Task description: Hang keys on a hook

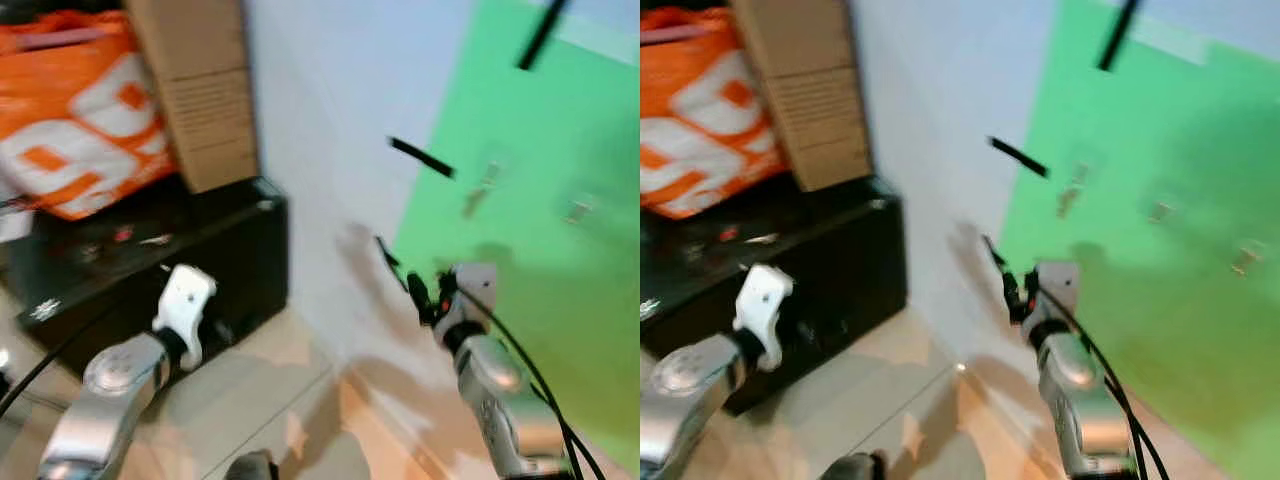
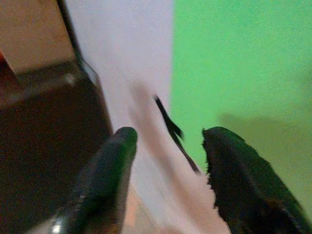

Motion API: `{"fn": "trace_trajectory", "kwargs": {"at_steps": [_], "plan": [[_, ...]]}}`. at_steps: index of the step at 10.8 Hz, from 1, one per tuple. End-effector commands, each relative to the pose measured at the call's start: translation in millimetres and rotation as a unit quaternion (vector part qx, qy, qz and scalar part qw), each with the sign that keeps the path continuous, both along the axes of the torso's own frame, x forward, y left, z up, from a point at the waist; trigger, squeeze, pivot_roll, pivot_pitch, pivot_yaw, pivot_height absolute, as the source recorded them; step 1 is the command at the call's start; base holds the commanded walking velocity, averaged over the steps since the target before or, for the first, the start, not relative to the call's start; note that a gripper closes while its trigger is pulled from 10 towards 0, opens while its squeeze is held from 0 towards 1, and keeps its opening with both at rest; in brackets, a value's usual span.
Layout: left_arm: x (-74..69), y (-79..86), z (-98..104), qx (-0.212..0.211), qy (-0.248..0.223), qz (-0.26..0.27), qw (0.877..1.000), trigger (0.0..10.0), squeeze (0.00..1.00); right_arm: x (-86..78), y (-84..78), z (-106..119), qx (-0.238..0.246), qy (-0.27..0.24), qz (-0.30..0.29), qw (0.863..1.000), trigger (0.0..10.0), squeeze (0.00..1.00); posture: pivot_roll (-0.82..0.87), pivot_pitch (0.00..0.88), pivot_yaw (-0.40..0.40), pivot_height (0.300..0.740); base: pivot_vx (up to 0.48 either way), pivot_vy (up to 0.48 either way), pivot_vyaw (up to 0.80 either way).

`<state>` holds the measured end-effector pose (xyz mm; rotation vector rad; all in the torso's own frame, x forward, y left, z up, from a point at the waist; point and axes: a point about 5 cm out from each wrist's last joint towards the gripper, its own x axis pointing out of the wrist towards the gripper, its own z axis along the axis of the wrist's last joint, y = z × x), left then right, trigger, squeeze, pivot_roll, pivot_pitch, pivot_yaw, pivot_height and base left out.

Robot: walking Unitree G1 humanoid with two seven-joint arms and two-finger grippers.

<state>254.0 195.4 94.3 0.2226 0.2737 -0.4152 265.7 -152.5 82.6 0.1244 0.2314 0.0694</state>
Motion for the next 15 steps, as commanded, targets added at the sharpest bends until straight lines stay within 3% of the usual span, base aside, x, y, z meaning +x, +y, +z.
{"fn": "trace_trajectory", "kwargs": {"at_steps": [1, 3, 5, 7, 10, 12, 15], "plan": [[8.7, 4.6, 5.9, 0.04, -0.037, 0.044, 0.998, 10.0, 0.0, 3.1, -9.1, -0.2, 0.012, -0.006, -0.025, 1.0, 10.0, 1.0, 0.01, 0.0, -0.024, 0.74, 0.0, 0.0, 0.8], [22.2, -0.9, 21.7, 0.01, -0.084, 0.081, 0.993, 10.0, 0.0, 8.8, -5.7, -2.6, 0.039, 0.007, -0.027, 0.999, 10.0, 1.0, 0.01, 0.0, -0.021, 0.74, 0.0, 0.0, 0.8], [27.0, -12.8, 28.2, 0.036, -0.113, 0.056, 0.991, 10.0, 0.0, 10.3, -4.9, -1.0, 0.029, 0.0, -0.022, 0.999, 10.0, 1.0, 0.02, 0.0, -0.021, 0.74, 0.0, 0.0, 0.8], [33.3, -17.5, 30.9, 0.029, -0.135, 0.074, 0.988, 10.0, 0.0, 14.8, -5.5, 4.0, -0.009, -0.018, -0.027, 0.999, 10.0, 1.0, -0.02, 0.0, -0.001, 0.74, 0.0, 0.0, 0.8], [35.6, -20.5, 33.2, 0.017, -0.145, 0.084, 0.986, 10.0, 0.0, 17.5, -9.3, 11.7, -0.04, -0.027, -0.051, 0.998, 10.0, 1.0, -0.02, 0.0, -0.009, 0.74, 0.0, 0.0, 0.67], [37.5, -16.2, 29.0, -0.001, -0.129, 0.109, 0.986, 10.0, 0.0, 15.8, -12.0, 9.1, -0.024, -0.016, -0.075, 0.997, 10.0, 1.0, -0.02, 0.0, -0.013, 0.74, 0.272, 0.0, 0.0], [36.2, -17.7, 27.8, -0.001, -0.127, 0.105, 0.986, 10.0, 0.0, 14.5, -7.7, 9.7, -0.034, -0.021, -0.058, 0.997, 10.0, 1.0, -0.02, 0.0, -0.026, 0.74, 0.291, 0.0, 0.0]]}}
